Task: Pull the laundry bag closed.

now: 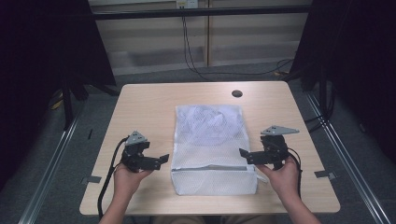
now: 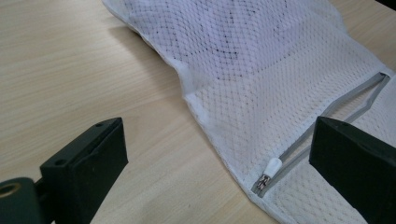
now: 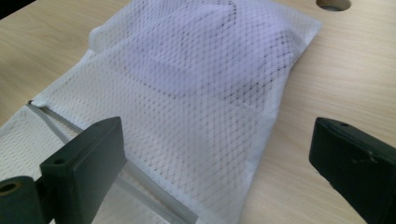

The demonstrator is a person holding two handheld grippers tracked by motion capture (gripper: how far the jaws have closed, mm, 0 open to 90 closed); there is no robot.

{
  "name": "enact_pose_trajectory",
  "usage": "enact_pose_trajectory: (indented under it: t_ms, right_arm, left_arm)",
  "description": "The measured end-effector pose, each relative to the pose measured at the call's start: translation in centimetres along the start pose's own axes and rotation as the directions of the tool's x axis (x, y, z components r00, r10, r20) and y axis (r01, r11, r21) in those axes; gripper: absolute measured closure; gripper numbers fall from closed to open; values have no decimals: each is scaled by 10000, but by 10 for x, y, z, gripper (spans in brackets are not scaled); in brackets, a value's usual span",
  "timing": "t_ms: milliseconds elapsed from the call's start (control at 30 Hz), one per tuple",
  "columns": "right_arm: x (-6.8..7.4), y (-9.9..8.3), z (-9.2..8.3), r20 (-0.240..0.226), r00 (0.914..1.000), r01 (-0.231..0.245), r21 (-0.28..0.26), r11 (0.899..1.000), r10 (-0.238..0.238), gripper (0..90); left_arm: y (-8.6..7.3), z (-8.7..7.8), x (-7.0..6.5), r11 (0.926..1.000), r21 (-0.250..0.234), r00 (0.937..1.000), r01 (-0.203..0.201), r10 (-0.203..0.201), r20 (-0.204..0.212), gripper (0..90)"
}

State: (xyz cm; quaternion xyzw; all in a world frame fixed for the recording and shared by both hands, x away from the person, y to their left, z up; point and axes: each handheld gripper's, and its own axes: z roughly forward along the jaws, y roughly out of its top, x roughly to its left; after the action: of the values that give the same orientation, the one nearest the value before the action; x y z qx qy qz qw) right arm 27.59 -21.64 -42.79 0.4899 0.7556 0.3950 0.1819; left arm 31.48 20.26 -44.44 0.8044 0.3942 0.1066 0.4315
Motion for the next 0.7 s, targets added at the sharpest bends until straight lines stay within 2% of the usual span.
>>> enact_pose_trajectory:
  t_ms: [233,533,700]
  right_arm:
    - [6,3,6,-117,9999,46,102,9999,-45,33]
    - [22,9,14,-255,9984,505,208,9985,-500,56]
    - [29,11,20,-443,9975,560,335,9979,-545,73]
  left_arm:
    - [-2,0,1,9992,364,9997,-184,190,-142,48]
    - [-8,-13,11,9993,363,9988,66,-48,-488,52]
    - [-9,-15,15,9993,369,9991,111,-96,-402,54]
